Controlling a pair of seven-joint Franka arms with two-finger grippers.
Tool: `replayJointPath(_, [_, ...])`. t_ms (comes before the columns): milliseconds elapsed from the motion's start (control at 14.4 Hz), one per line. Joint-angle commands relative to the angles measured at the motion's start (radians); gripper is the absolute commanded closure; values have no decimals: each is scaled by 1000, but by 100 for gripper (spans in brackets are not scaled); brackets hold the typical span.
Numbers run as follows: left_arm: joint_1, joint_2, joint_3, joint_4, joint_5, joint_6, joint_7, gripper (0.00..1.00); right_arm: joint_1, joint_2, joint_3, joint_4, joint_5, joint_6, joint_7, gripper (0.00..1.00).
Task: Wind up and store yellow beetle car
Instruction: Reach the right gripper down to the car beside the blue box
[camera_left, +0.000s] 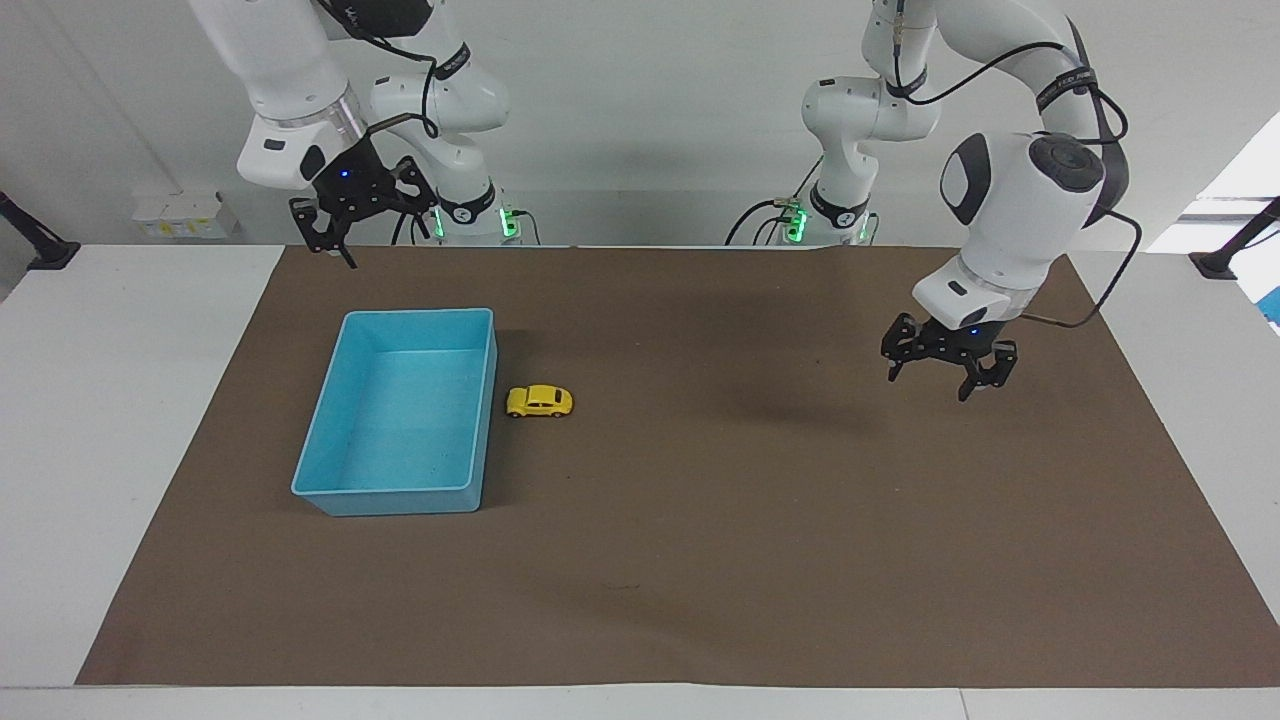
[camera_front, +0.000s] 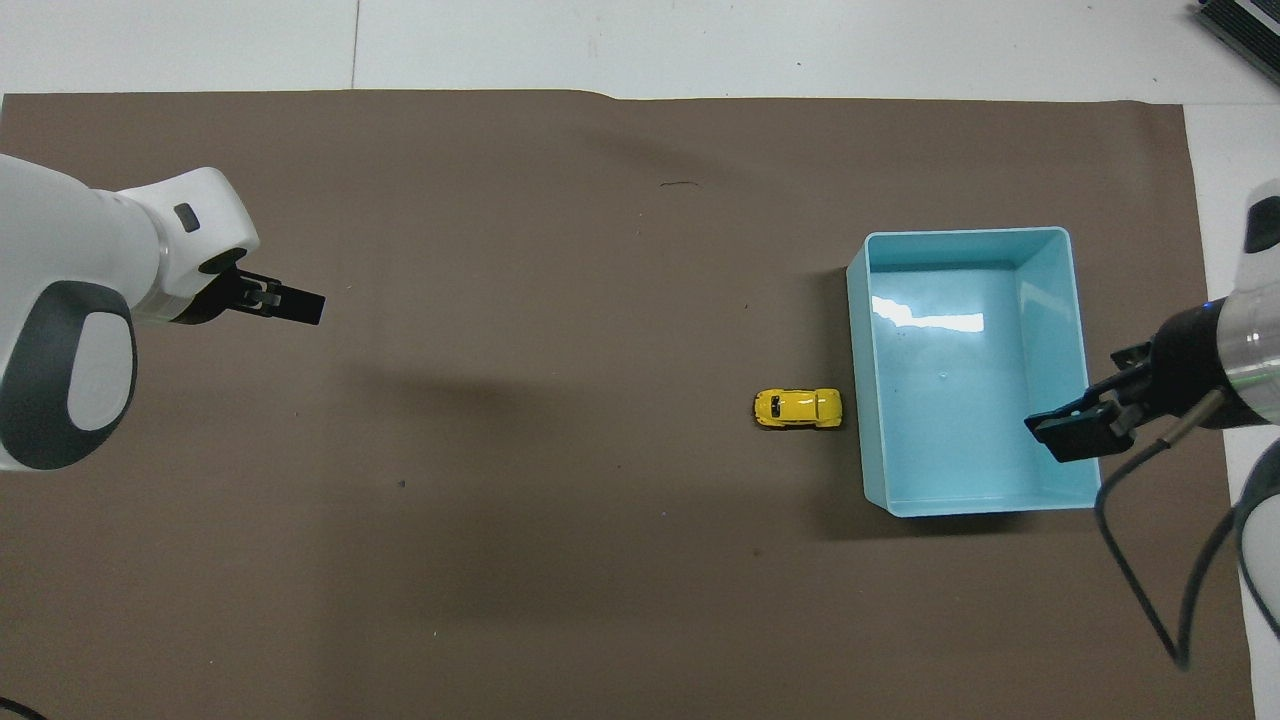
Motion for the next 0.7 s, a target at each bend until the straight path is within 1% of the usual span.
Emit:
replayJointPath(0, [45,-9,-11,108,10,-158,-83,0,9,-29,2,-53,-19,22,-231,0])
replayJointPath(139, [68,-12,-11,174,12,-253,-83,0,13,-29,2,-88,-19,53,-349,0])
replayJointPath(278, [77,-25,-10,208,12,-319,-82,0,26,-24,2,-124,-19,81,-481,0])
replayJointPath(348, [77,-38,-5,216,12,-350,-83,0,35,-23,2,-145,-19,111,-515,0])
replayJointPath(487, [77,-64,4,236,12,-416,-85,0,75,-5,2,-165,-19,156,-521,0])
replayJointPath(626, [77,-67,0,302,10,-505,-85,0,134,32,2,-181,-56,191,-523,0])
